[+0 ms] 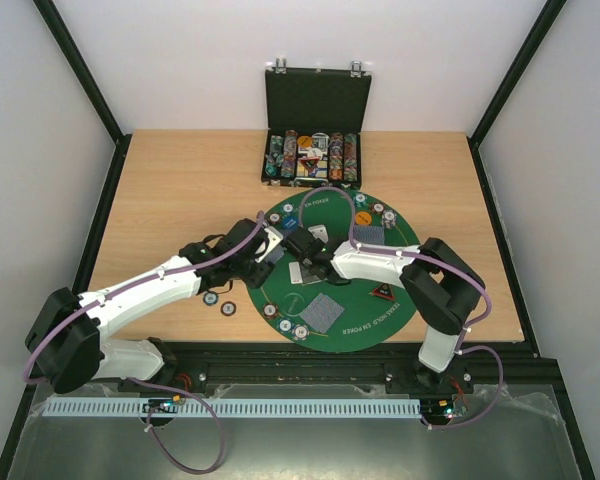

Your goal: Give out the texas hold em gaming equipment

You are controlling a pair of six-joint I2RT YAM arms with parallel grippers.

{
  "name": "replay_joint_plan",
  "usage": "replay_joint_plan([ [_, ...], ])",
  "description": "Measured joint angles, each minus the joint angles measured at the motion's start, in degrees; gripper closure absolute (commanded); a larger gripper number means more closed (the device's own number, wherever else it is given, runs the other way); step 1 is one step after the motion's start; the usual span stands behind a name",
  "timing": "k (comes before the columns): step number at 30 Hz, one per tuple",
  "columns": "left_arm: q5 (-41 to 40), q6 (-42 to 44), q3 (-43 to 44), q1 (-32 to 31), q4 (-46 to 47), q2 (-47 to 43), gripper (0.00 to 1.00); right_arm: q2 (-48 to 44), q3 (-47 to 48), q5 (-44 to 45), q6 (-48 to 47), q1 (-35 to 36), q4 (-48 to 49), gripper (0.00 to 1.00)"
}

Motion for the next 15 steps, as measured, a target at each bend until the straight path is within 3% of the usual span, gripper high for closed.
replay_joint_plan([
  [5,-0.1,0.0,0.0,0.0,0.1,0.0,0.4,0.0,0.0,-1.2,0.2,0.0,0.2,0.61],
  [10,0.0,-0.1,0.0,0.0,1.2,-0.2,0.4,-2.1,0.0,-2.5,0.2,0.0,0.2,0.37],
  [15,1.5,1.0,0.0,-0.8,1.0,-0.3,0.4,-11.2,-0.9,-2.3,0.4,-0.5,0.9,0.12],
])
